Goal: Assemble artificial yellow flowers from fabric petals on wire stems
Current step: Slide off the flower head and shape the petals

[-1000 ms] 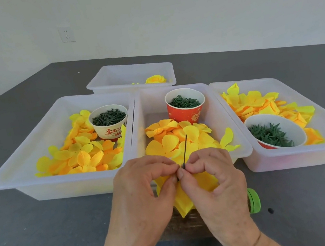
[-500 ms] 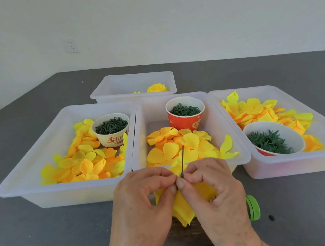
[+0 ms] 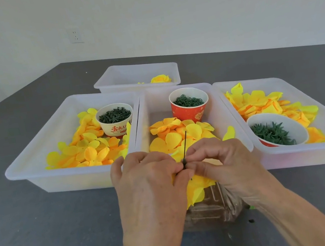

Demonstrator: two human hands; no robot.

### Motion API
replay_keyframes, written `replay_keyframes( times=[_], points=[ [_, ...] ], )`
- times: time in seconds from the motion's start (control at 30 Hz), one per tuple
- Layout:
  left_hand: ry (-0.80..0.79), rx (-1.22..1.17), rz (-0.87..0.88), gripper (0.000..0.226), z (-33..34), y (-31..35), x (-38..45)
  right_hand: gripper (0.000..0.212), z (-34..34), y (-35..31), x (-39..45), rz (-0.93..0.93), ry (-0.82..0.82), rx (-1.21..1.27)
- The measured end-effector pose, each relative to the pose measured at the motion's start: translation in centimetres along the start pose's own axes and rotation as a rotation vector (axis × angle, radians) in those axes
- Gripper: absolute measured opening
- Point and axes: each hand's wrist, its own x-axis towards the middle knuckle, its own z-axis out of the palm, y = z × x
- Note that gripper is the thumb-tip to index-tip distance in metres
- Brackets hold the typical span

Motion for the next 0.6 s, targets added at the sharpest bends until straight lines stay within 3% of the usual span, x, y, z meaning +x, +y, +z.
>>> replay_keyframes(
  times=[0.2, 0.37, 0.6],
  points=[
    [0.03, 0.054, 0.067, 0.017, 0.5, -0.4, 0.1, 0.007, -0.5, 0.5, 0.4, 0.016, -0.079, 0.008],
    [0.087, 0.021, 0.075, 0.008, 1.1, -0.7, -0.6, 0.005, 0.1, 0.7, 0.3, 0.009, -0.021, 0.128],
    [0.262, 0.01, 0.204, 0.017, 2.9, -1.8, -1.6, 0.006, 1.0, 1.1, -0.5, -0.098, 0.133, -0.133]
  ],
)
